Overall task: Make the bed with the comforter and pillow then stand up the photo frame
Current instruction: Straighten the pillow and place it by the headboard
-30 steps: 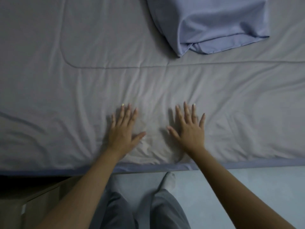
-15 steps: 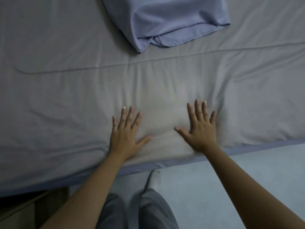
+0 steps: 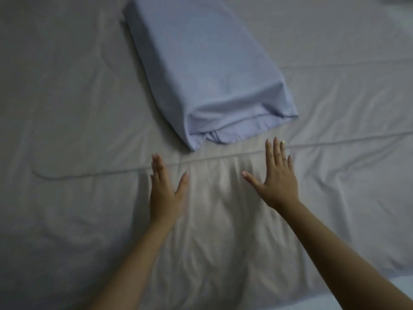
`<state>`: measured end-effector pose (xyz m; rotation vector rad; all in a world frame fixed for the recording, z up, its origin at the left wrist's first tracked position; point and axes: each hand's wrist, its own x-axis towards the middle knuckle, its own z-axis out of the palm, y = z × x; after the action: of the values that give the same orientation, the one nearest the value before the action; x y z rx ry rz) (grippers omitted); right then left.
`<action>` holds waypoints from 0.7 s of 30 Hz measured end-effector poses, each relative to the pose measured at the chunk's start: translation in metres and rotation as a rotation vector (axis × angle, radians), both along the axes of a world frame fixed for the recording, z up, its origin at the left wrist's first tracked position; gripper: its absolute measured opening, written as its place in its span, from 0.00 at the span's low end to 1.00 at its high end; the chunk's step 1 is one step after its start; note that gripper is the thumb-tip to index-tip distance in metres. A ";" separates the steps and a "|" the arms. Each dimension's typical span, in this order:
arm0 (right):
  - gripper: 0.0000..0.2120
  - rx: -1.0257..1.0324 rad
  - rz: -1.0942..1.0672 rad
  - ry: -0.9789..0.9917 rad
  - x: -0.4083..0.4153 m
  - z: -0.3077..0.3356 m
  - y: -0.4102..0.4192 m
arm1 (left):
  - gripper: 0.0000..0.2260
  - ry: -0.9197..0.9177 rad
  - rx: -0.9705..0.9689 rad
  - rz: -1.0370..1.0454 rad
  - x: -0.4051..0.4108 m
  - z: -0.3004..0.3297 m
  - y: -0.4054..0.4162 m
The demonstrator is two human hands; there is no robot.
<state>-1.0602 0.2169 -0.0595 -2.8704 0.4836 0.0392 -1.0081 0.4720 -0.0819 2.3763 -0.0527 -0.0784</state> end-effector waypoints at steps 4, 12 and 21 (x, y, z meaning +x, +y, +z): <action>0.48 0.002 -0.024 -0.141 0.084 0.027 -0.022 | 0.31 -0.092 -0.192 0.153 0.085 0.039 -0.028; 0.44 -0.004 -0.055 -0.070 0.221 0.041 -0.074 | 0.36 -0.020 -0.165 0.184 0.208 0.036 -0.083; 0.54 0.383 -0.277 0.049 0.292 0.024 -0.129 | 0.30 0.141 -0.116 0.382 0.242 0.023 -0.088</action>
<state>-0.7686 0.0884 -0.0356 -2.4132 0.7854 0.1395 -0.7661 0.3839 -0.0589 2.2182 0.4502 -0.0582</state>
